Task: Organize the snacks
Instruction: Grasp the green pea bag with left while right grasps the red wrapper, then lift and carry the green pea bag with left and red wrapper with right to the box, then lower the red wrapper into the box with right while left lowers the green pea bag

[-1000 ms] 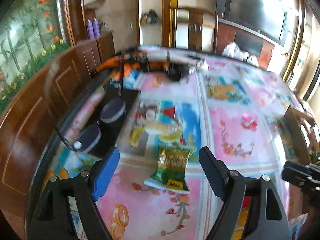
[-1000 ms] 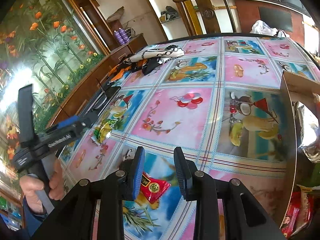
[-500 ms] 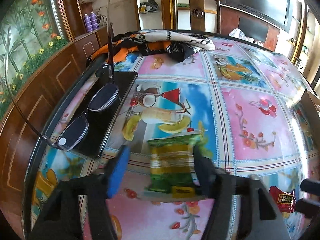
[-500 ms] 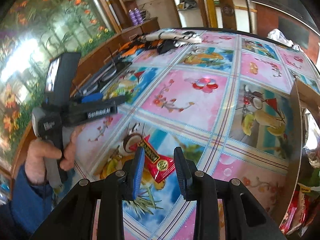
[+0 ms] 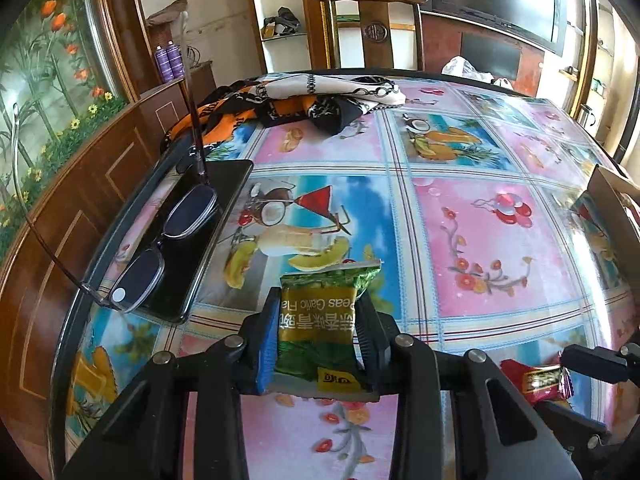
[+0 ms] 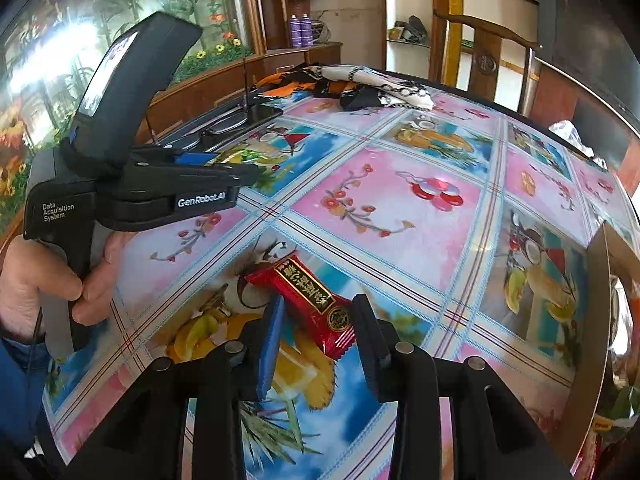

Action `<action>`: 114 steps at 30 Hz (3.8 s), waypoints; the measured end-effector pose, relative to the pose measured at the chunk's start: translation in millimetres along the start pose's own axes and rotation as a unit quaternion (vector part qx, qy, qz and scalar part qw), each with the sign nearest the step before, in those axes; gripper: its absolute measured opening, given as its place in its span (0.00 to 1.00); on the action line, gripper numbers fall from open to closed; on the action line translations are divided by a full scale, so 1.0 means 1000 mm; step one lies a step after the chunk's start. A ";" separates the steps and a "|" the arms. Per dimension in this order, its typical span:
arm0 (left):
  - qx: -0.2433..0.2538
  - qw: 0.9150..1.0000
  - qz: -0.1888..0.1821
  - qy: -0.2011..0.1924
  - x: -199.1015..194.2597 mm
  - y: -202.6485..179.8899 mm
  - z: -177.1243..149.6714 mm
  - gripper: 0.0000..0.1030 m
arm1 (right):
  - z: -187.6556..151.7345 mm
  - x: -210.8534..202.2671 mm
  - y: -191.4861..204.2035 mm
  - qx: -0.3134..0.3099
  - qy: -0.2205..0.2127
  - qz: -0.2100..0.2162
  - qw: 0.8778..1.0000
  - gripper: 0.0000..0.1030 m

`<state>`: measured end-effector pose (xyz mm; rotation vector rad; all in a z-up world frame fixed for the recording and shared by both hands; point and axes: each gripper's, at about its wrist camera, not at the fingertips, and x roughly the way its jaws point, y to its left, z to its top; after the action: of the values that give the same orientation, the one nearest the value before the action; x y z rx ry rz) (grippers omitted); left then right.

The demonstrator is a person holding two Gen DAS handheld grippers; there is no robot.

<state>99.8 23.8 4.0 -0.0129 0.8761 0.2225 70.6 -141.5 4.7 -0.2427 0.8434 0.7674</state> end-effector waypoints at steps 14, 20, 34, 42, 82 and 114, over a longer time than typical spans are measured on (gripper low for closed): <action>0.000 1.000 0.000 0.002 0.002 -0.003 0.000 0.33 | 0.003 0.008 0.002 0.014 0.001 0.028 0.999 0.35; 0.000 1.000 0.000 0.000 0.005 -0.003 -0.001 0.33 | 0.001 0.007 0.008 0.015 0.010 0.008 1.000 0.20; -0.007 0.997 -0.018 -0.075 -0.031 -0.018 0.004 0.33 | 0.008 -0.030 -0.047 0.143 -0.042 -0.044 0.988 0.19; 0.013 0.995 -0.033 -0.095 -0.049 -0.050 0.000 0.33 | 0.007 -0.042 -0.067 0.169 -0.047 -0.084 0.981 0.19; 0.126 0.956 -0.233 -0.126 -0.141 -0.254 -0.050 0.33 | -0.137 -0.191 -0.164 0.350 -0.177 -0.210 0.896 0.19; 0.214 0.946 -0.223 -0.098 -0.114 -0.297 -0.072 0.34 | -0.152 -0.169 -0.176 0.362 -0.100 -0.212 0.902 0.19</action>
<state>34.0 -294.5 21.1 0.2105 0.6869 -0.3878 33.5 -426.4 14.6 0.3103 0.7883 0.0367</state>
